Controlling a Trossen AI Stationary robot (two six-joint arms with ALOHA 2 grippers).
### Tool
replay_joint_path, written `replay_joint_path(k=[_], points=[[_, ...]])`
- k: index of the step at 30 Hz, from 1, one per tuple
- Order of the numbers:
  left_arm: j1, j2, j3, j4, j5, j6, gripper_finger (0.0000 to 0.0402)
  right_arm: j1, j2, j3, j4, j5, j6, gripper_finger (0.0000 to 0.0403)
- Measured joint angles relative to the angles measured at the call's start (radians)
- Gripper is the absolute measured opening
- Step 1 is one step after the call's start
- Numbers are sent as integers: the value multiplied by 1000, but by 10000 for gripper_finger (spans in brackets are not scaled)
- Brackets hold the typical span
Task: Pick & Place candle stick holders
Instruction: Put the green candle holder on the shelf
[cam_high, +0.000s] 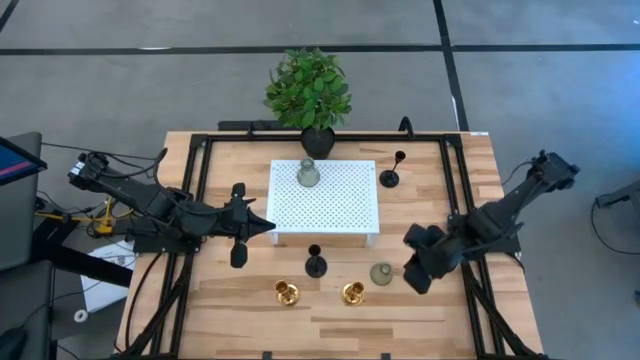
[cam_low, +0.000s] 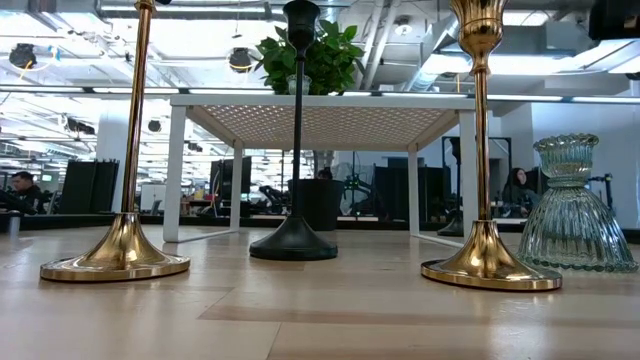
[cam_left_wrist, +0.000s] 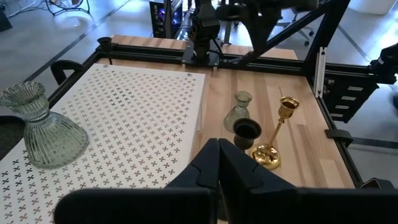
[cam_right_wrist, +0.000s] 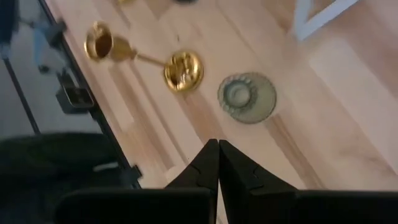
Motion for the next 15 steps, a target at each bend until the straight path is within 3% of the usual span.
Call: replay_joint_path(k=[15], points=[[0, 0, 0, 0, 0, -3, 3, -76, 184, 0, 6, 9, -34, 8]])
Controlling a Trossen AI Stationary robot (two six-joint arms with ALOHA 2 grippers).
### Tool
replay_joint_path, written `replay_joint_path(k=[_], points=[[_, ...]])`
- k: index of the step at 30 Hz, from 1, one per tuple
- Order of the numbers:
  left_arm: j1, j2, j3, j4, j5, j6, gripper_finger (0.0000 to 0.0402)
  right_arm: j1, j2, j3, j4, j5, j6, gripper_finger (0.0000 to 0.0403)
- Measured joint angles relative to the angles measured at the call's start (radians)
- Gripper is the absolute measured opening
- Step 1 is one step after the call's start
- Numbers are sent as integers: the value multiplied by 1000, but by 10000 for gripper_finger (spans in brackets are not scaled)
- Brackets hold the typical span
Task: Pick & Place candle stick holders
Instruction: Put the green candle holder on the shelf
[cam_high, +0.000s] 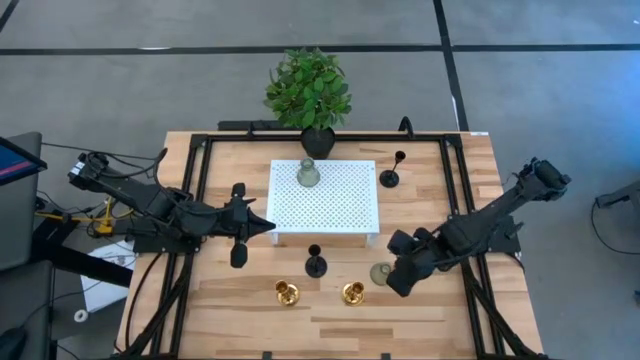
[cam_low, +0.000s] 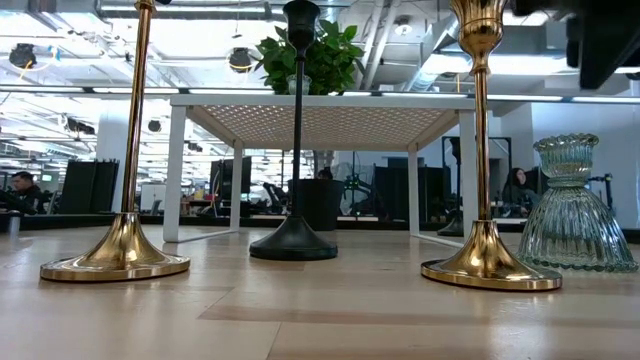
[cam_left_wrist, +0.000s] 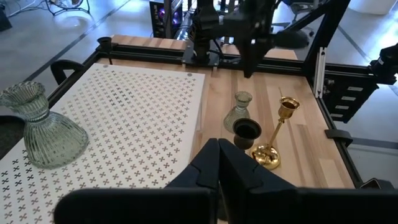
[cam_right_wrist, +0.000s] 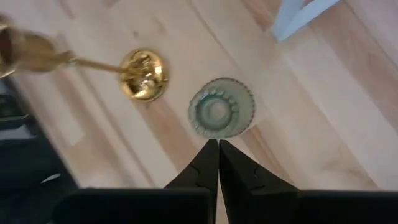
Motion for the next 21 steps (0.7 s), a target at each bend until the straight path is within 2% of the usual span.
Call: replay_joint_path(k=[13, 17, 21], points=[[0, 0, 0, 0, 0, -1, 3, -74, 123, 0, 8, -76, -4, 155], [0, 0, 0, 0, 1, 0, 3, -75, 124, 0, 13, -74, -5, 168], [0, 0, 0, 0, 1, 0, 3, -83, 124, 0, 13, -53, -7, 160]])
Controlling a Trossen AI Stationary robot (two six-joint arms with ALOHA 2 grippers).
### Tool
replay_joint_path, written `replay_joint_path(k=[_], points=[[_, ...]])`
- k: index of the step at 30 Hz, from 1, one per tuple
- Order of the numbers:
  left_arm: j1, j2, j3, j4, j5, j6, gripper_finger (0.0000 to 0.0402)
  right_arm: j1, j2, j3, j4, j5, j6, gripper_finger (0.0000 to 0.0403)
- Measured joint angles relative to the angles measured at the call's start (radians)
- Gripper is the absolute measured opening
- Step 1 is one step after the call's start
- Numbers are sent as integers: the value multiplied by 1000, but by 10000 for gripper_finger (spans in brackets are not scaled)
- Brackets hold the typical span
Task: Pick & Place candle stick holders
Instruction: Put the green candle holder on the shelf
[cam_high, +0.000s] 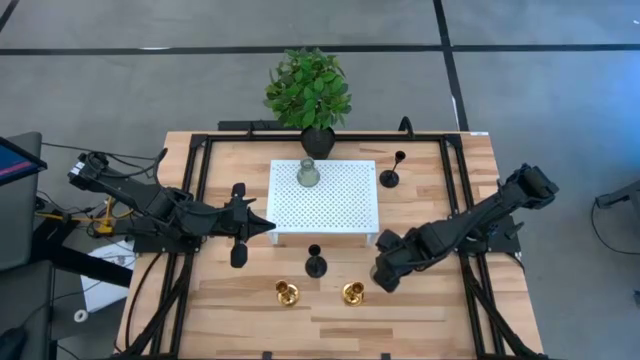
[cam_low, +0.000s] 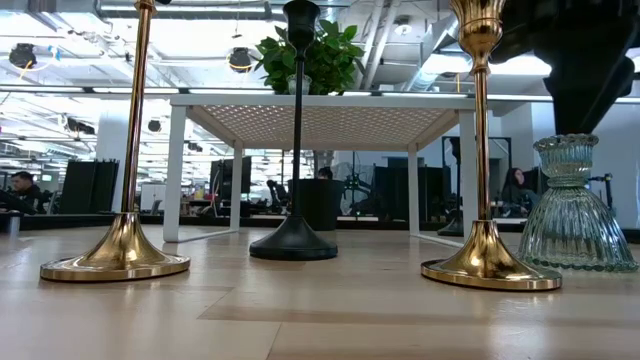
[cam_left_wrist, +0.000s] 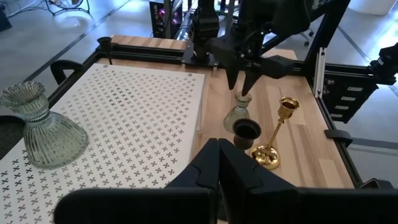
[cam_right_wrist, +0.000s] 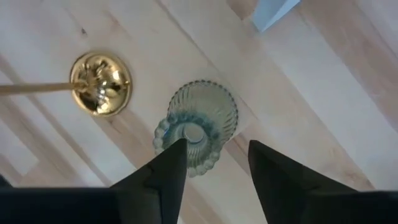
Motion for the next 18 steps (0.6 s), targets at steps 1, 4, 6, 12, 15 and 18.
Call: replay_joint_path(k=[1, 4, 6, 12, 15, 18], points=[[0, 0, 0, 0, 0, 0, 3, -1, 0, 0, 0, 1, 0, 155], [0, 0, 0, 0, 0, 0, 3, -8, 0, 0, 10, 2, -23, 141], [0, 0, 0, 0, 0, 1, 3, -7, 0, 0, 13, 2, -24, 131], [0, 0, 0, 0, 0, 1, 3, -13, 0, 0, 12, 0, -26, 119], [0, 0, 0, 0, 0, 2, 3, -13, 0, 0, 12, -3, -26, 121], [0, 0, 0, 0, 0, 2, 3, -12, 0, -3, 15, -13, -26, 125]])
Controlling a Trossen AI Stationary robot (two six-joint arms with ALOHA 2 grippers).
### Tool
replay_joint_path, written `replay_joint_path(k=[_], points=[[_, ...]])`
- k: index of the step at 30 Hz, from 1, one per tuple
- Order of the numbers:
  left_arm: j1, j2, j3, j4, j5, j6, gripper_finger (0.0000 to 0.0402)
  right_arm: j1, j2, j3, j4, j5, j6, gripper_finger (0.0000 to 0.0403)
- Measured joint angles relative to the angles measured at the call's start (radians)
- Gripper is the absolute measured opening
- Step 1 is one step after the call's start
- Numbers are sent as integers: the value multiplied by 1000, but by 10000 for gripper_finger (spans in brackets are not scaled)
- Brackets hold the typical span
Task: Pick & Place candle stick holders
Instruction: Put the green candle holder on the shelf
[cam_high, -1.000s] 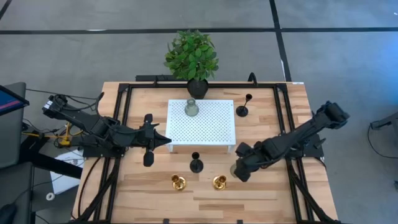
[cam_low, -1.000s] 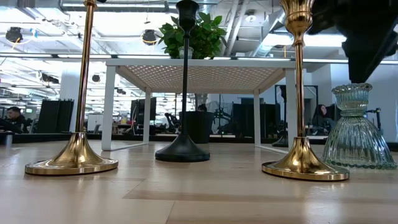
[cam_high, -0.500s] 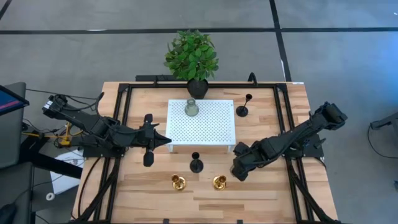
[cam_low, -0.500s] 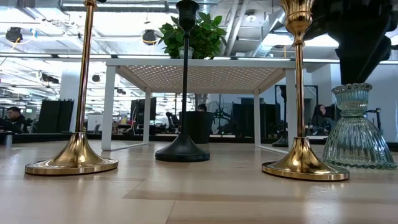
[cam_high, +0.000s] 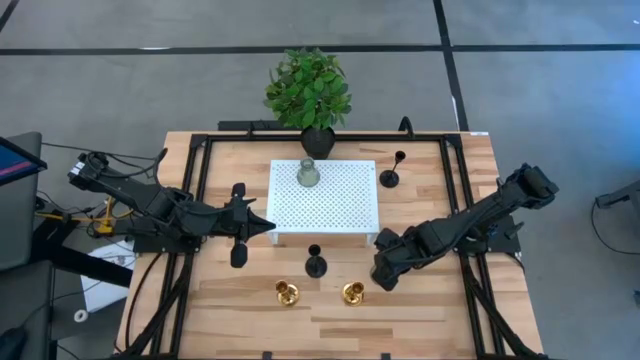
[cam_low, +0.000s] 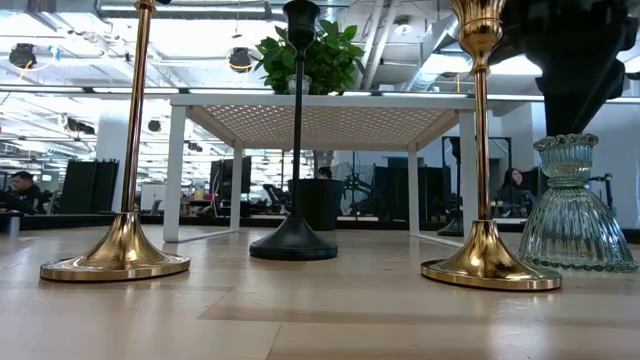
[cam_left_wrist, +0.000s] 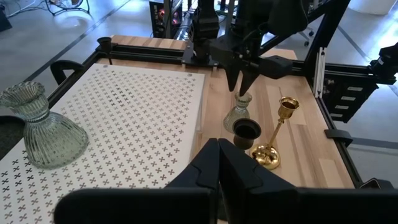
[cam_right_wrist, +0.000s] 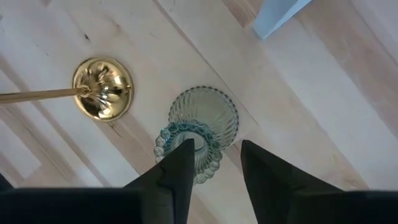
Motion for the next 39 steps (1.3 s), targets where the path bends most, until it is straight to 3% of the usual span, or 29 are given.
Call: replay_joint_path(k=[9, 13, 18, 25, 31, 39], points=[[0, 0, 0, 0, 0, -2, 3, 26, -2, -97, 99, -12, 9, 122], [0, 0, 0, 0, 0, -2, 3, 29, -2, -97, 97, -10, 9, 91], [0, 0, 0, 0, 0, -2, 3, 29, -5, -95, 100, -23, -4, 21], [0, 0, 0, 0, 0, -2, 3, 27, -4, -91, 94, -90, -15, 17], [0, 0, 0, 0, 0, -2, 3, 36, -3, -21, 30, -149, -53, 15], [0, 0, 0, 0, 0, -2, 3, 34, -8, 216, -201, -199, -121, 15]])
